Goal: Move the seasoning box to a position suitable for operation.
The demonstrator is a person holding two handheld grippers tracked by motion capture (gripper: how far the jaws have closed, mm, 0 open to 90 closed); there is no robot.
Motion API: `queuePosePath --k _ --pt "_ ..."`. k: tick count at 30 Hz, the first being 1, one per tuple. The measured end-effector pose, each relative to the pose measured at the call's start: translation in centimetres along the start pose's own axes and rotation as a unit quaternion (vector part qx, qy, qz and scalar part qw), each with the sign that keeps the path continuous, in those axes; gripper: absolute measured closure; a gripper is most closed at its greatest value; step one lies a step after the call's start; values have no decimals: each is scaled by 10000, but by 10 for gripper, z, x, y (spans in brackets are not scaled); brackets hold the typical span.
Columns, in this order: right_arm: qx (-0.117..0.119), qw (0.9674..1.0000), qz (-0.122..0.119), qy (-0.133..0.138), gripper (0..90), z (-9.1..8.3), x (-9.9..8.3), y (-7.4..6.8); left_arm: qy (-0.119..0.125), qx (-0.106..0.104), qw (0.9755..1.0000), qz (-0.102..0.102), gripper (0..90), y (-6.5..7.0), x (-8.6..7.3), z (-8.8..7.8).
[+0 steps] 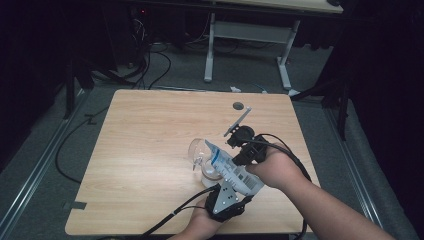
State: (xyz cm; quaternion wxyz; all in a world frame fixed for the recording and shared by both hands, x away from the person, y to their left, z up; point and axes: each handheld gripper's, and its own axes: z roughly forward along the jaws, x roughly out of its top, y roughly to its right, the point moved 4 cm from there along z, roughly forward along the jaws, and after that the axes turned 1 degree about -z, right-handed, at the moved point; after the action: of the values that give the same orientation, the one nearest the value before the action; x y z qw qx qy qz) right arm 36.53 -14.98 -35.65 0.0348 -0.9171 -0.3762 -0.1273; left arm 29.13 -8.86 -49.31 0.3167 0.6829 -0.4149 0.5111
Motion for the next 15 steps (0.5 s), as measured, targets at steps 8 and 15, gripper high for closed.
queuePosePath --k 8,15 --pt "-10 10000 -38 7 900 0 1 1 20 -10 10000 -25 619 0 0 0" --pt "-15 10000 -53 17 900 0 1 0 30 -5 10000 -32 619 -1 1 0"
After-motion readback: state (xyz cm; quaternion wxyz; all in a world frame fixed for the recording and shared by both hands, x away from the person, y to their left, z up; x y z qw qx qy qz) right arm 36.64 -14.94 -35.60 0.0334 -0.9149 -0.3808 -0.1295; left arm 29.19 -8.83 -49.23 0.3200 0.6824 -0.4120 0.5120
